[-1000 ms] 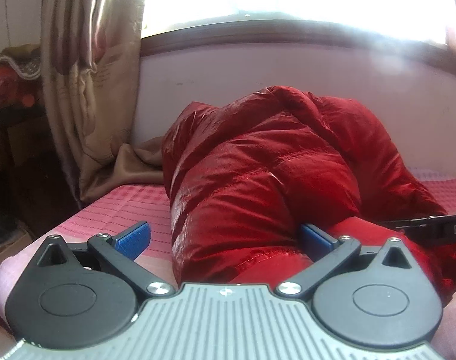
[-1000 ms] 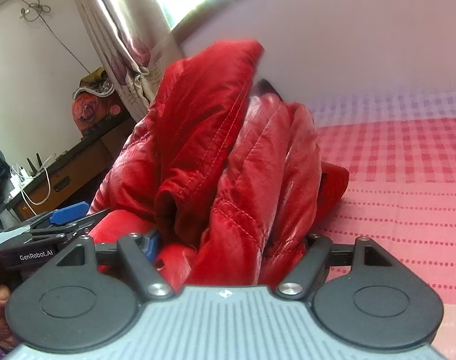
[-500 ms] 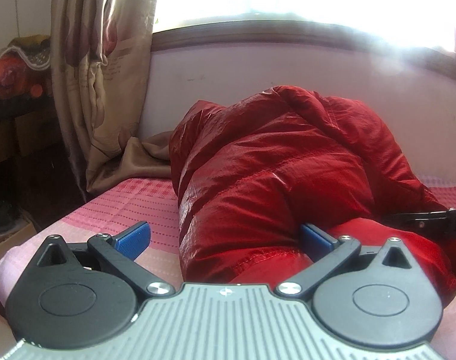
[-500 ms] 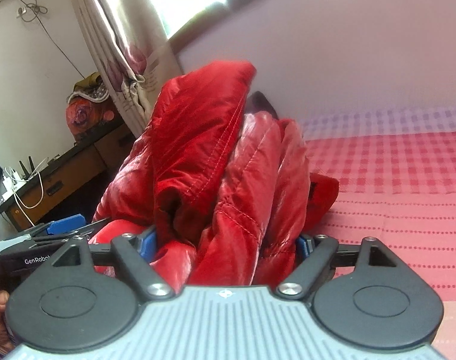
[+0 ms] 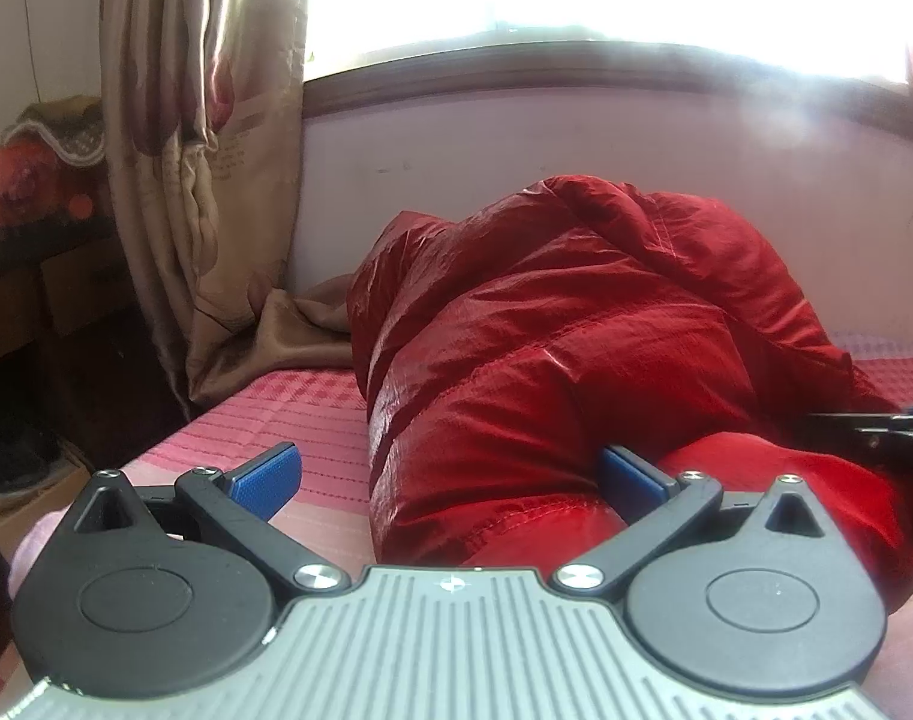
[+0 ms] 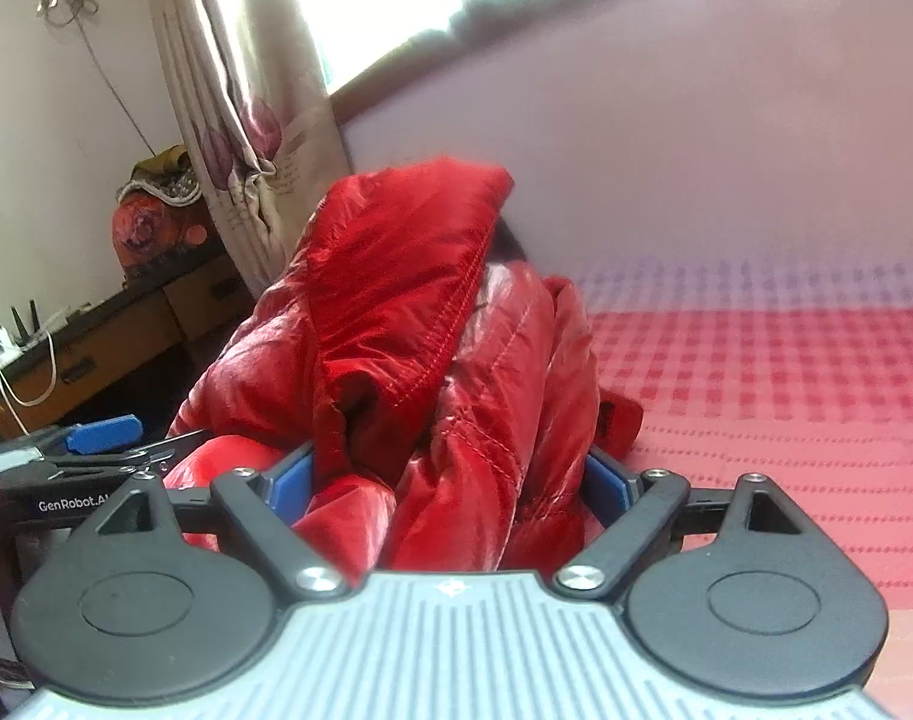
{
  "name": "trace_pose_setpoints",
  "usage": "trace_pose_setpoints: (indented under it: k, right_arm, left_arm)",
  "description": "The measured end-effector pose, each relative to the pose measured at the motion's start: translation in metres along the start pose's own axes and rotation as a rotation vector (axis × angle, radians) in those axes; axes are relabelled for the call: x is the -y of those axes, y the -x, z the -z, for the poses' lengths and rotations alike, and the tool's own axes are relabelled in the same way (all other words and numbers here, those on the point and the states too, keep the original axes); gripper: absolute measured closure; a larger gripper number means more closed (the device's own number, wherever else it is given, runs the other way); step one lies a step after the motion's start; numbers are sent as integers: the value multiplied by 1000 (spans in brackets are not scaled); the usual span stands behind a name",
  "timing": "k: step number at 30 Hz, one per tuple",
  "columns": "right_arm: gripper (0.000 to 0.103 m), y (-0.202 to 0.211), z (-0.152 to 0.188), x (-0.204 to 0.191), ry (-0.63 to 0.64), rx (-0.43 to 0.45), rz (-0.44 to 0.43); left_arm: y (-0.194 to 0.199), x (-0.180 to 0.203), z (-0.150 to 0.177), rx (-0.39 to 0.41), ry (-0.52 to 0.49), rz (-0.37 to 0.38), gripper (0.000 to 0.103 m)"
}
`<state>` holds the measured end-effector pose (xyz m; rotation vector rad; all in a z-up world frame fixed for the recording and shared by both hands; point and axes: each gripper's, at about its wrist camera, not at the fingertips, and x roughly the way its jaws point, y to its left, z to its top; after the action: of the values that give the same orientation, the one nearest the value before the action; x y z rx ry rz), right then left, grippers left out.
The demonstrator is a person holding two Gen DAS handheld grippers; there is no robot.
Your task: Fold large clothes
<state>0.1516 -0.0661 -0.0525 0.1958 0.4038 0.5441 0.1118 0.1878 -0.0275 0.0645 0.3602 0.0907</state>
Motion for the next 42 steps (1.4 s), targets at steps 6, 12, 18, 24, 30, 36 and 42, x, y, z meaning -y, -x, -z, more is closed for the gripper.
trace_pose_setpoints:
  k: [6, 12, 18, 24, 30, 36, 42]
  right_arm:
    - [14, 4, 0, -11, 47, 3, 47]
    - [10, 10, 1, -18, 77, 11, 78]
    - [8, 17, 2, -21, 86, 30, 93]
    - [7, 19, 4, -23, 99, 30, 107]
    - [6, 24, 5, -28, 119, 44, 119]
    - [6, 27, 5, -32, 117, 44, 136]
    - [5, 37, 4, -39, 123, 60, 156]
  left_arm:
    - [2, 3, 0, -1, -13, -19, 0]
    - [8, 10, 1, 15, -39, -54, 0]
    - [12, 12, 0, 11, -34, -74, 0]
    - [18, 16, 1, 22, -59, -99, 0]
    - [27, 23, 2, 55, -102, -122, 0]
    - [34, 25, 2, 66, -122, -106, 0]
    - [47, 17, 5, 67, -60, -71, 0]
